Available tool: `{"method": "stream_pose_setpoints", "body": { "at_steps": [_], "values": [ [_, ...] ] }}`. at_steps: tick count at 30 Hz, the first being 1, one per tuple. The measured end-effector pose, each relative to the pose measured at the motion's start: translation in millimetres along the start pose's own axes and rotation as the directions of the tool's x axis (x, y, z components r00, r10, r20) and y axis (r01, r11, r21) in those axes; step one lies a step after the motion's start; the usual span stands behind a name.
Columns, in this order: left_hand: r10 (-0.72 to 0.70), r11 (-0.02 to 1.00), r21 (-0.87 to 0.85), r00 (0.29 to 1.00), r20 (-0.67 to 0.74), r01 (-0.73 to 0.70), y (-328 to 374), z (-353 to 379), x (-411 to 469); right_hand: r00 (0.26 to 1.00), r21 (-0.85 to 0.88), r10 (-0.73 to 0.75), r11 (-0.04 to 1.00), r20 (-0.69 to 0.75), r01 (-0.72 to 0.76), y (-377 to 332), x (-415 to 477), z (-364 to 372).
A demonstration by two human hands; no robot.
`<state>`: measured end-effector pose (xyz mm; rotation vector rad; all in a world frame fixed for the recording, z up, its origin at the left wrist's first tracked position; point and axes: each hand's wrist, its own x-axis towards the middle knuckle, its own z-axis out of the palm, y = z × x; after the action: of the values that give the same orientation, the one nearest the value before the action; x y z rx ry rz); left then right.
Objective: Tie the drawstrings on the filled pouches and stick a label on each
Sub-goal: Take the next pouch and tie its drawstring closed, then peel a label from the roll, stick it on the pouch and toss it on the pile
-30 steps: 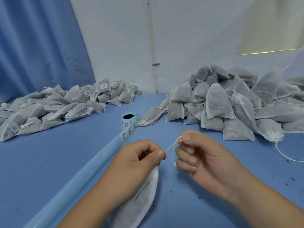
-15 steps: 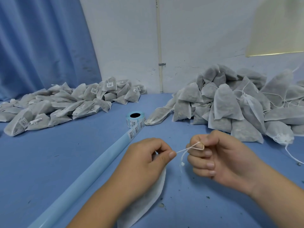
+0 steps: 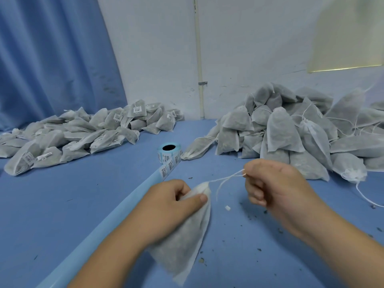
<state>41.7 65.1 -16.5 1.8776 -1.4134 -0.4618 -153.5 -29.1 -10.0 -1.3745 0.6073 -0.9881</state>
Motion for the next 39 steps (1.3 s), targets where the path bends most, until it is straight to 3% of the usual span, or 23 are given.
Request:
{"method": "stream_pose_setpoints", "body": {
  "at_steps": [5,8,12,16,27,34,37,39],
  "values": [
    [-0.052,0.995,-0.093,0.988,-0.147,0.038,6.6,6.9,-0.1,0.955,-0.37,-0.296,0.884,0.032,0.287,3.2,-15.6,15.0],
    [-0.039,0.983,-0.181,0.99,-0.137,0.014,11.5,10.0,-1.9,0.836,-0.593,-0.515,0.619,0.191,0.516,7.4,-20.8,21.1],
    [-0.022,0.941,-0.339,0.998,-0.055,0.002,15.5,13.7,-5.2,0.712,-0.728,-0.554,0.252,0.432,0.638,13.2,-24.1,23.9],
    [-0.048,0.88,-0.471,0.997,0.058,0.07,16.3,12.8,-5.4,0.695,-0.755,-0.515,0.13,0.502,0.642,12.4,-24.3,22.2],
    [-0.189,0.663,-0.71,0.971,0.148,0.237,13.3,5.6,0.4,0.821,-0.798,-0.272,0.221,0.502,0.56,18.1,-23.3,19.3],
    [-0.142,0.735,-0.647,0.979,0.146,0.203,14.2,6.0,-1.3,0.83,-0.781,-0.284,0.293,0.48,0.551,22.1,-24.4,24.5],
    [-0.141,0.788,-0.591,0.985,0.103,0.175,8.1,-3.0,2.1,0.841,-0.737,-0.297,0.405,0.453,0.541,27.3,-24.7,31.0],
    [-0.19,0.756,-0.631,0.981,0.044,0.175,0.0,-16.3,7.6,0.858,-0.709,-0.3,0.484,0.417,0.514,32.0,-22.9,35.9]
  ]
}}
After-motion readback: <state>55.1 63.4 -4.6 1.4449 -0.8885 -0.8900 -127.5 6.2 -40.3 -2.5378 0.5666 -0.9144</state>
